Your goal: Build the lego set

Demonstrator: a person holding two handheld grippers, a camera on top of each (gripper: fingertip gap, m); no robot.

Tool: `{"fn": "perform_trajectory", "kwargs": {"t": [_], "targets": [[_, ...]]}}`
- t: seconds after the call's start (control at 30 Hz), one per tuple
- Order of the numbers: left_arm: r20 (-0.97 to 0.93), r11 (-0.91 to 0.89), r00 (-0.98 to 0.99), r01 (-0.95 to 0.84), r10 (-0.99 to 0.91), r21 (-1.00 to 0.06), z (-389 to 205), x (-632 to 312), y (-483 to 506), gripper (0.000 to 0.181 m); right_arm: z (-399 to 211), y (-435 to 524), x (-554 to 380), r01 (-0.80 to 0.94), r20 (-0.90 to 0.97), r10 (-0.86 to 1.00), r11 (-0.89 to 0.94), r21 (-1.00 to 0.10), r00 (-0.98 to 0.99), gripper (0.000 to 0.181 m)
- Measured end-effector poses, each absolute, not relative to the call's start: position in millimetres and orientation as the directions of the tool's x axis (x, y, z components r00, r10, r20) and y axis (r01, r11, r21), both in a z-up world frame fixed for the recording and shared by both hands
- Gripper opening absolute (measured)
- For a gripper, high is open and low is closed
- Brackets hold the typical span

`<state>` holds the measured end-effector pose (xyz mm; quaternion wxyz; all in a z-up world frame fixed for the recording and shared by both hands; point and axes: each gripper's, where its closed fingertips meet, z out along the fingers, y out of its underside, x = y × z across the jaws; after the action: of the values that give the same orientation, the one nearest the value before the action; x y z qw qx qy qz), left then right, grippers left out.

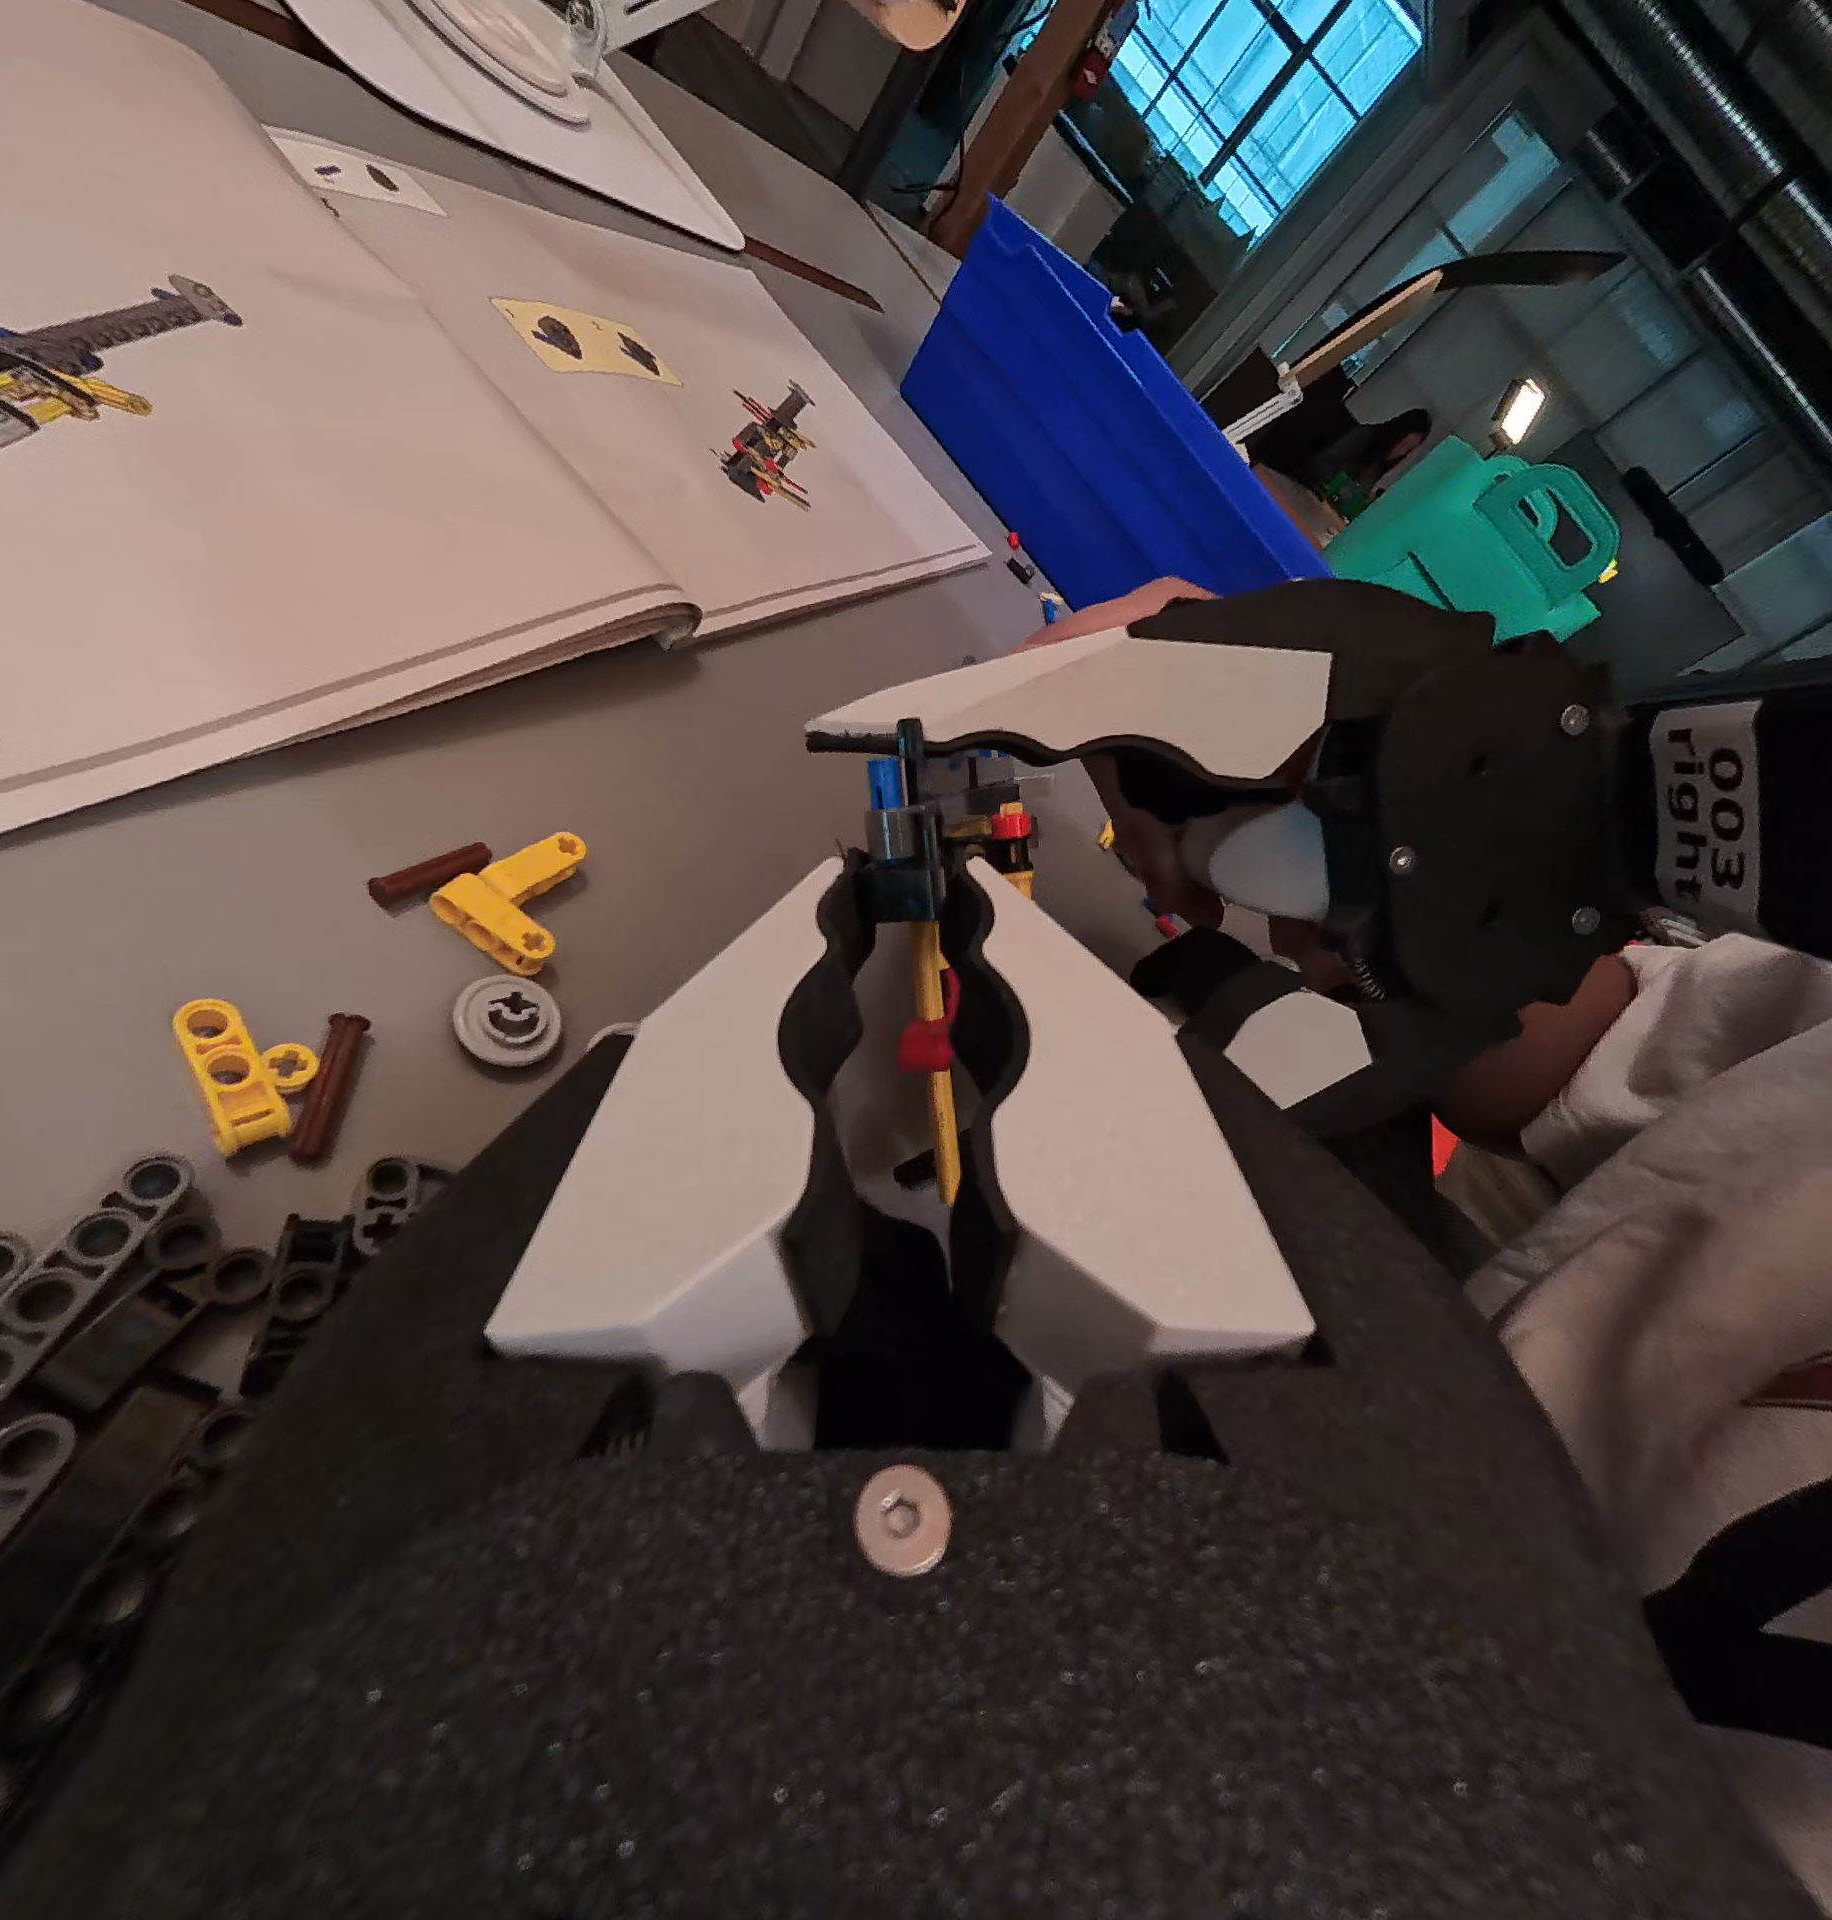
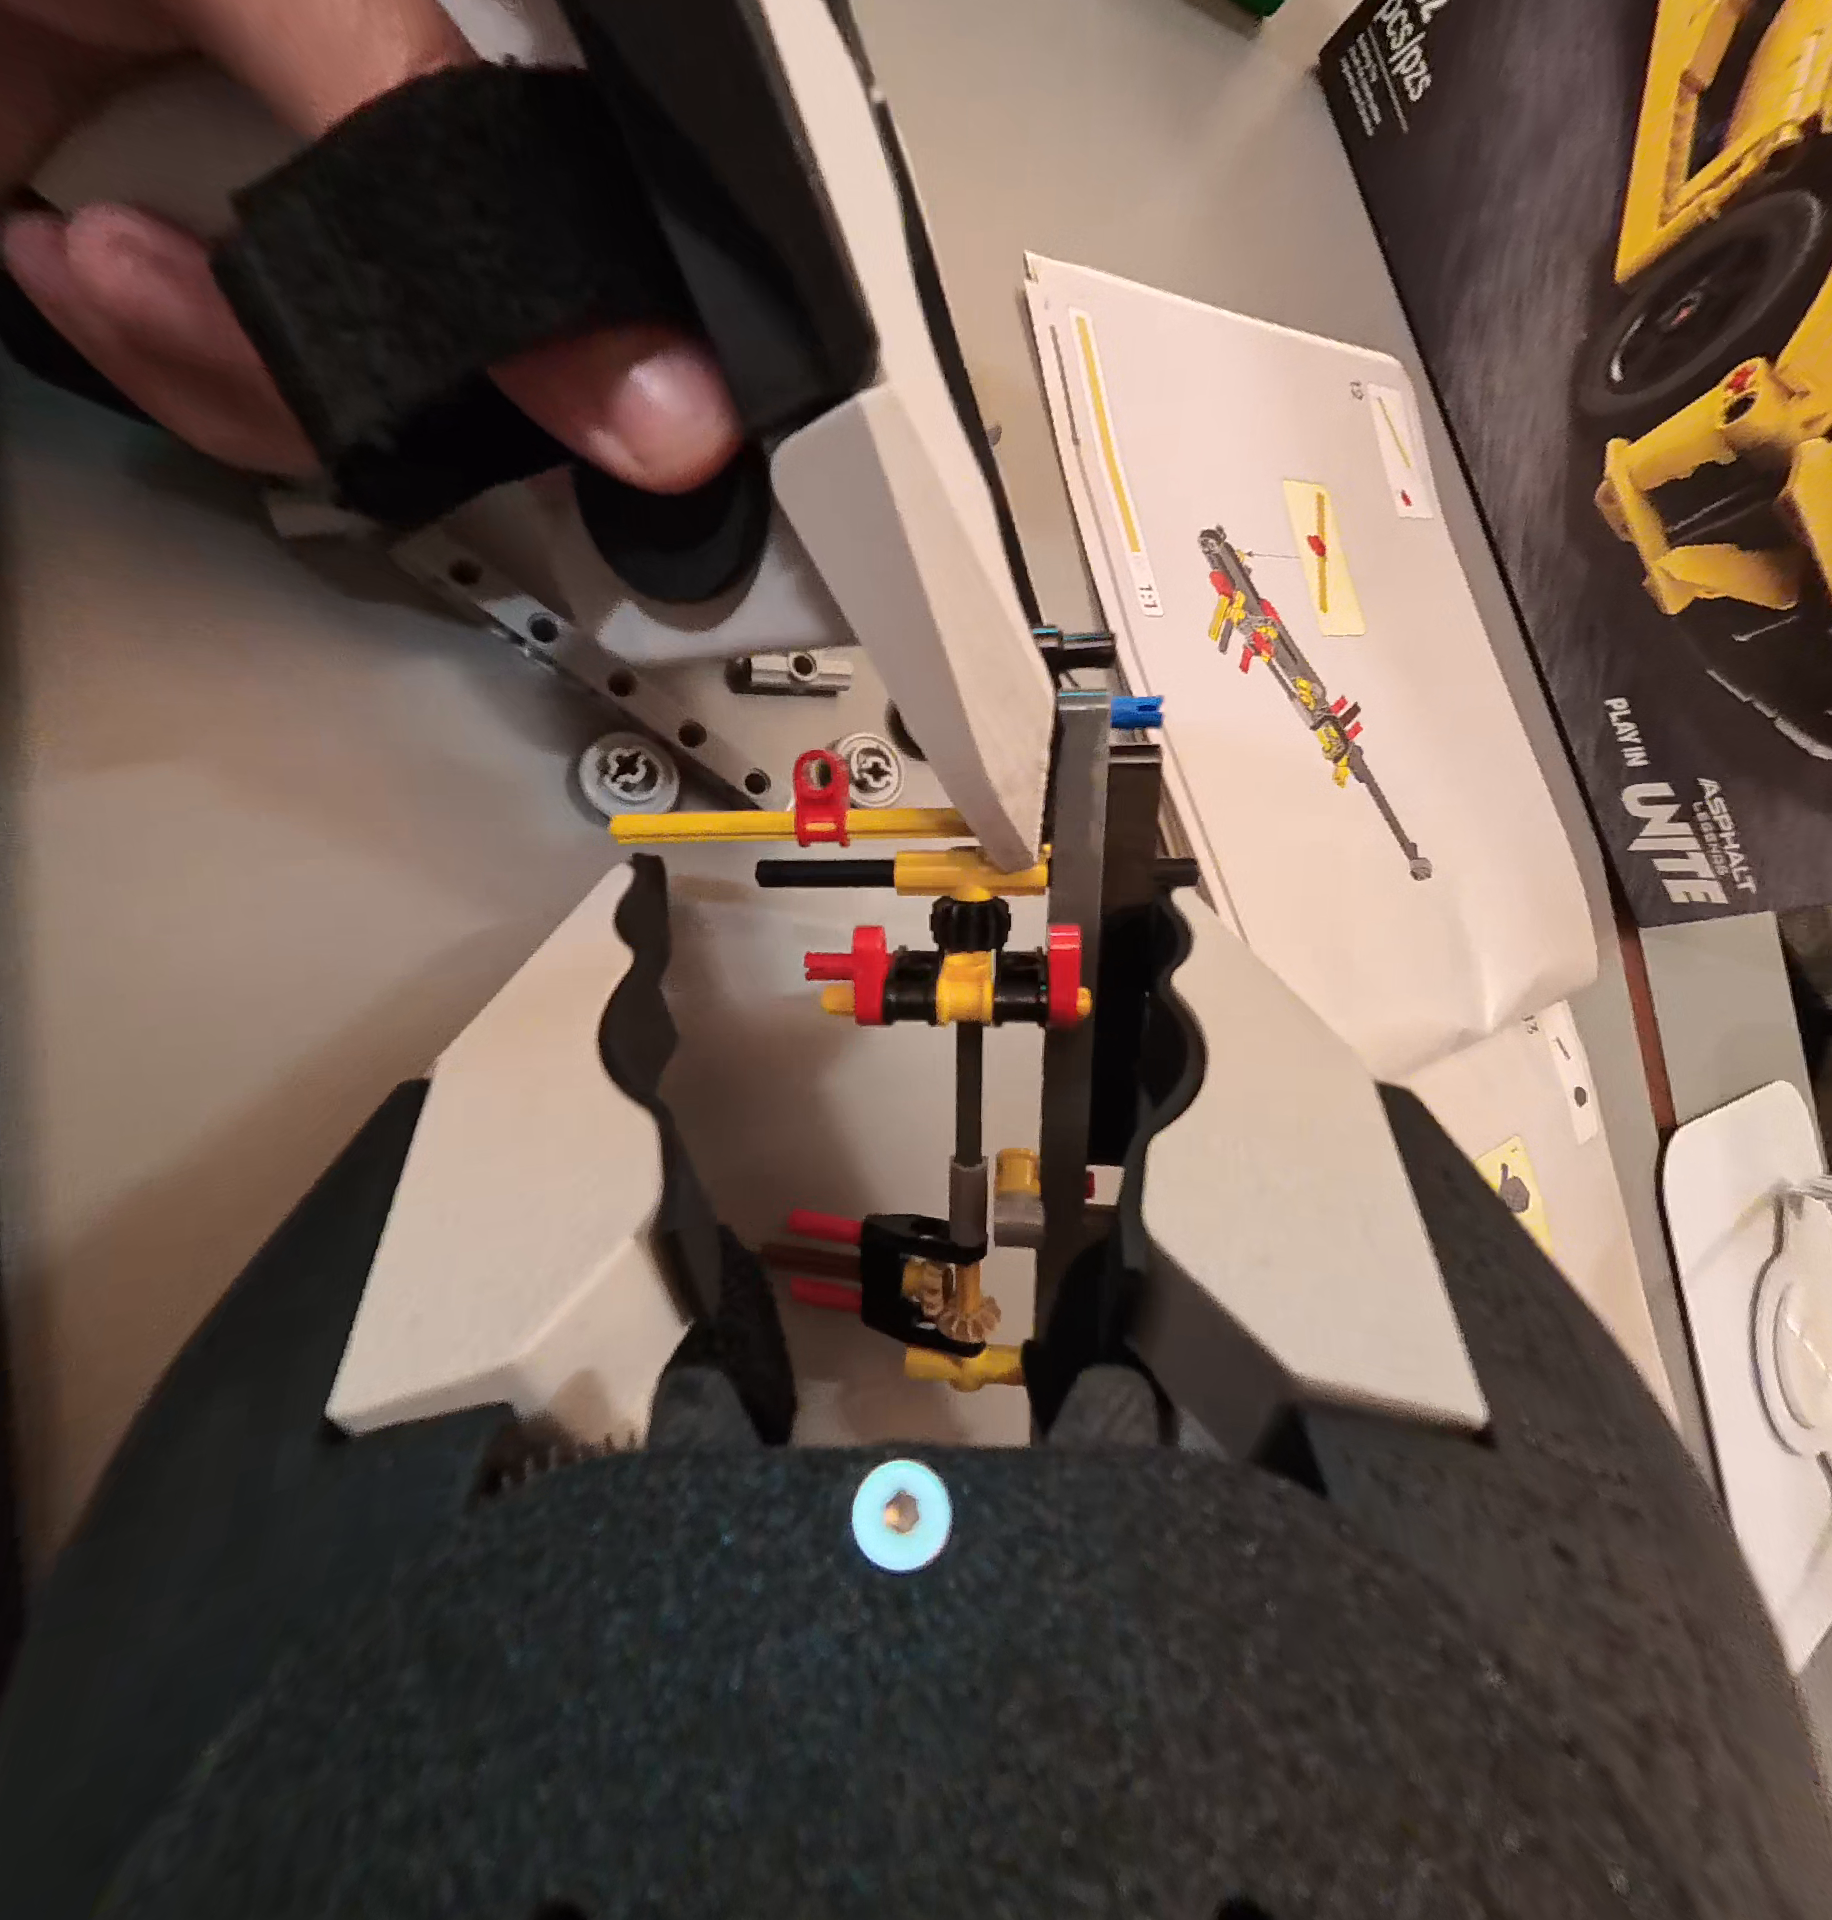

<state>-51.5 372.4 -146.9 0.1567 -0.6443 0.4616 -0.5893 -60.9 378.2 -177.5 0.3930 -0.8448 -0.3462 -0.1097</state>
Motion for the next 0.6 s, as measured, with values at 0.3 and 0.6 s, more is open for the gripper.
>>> {"fn": "perform_trajectory", "kwargs": {"t": [0.3, 0.6], "targets": [[0.642, -0.551, -0.128, -0.407, -0.756, -0.729, -144.2, -50.3, 370.6, 0.01, -184.2, 382.0, -63.3, 0.643, 0.438, 0.473, -0.508, -0.573, 0.765, 0.106], [0.607, -0.524, -0.11, -0.401, -0.787, -0.752, -145.0, -48.9, 370.8, 0.011, -182.1, 381.2, -63.9, 0.605, 0.389, 0.469, -0.531, -0.593, 0.793, 0.104]]}}
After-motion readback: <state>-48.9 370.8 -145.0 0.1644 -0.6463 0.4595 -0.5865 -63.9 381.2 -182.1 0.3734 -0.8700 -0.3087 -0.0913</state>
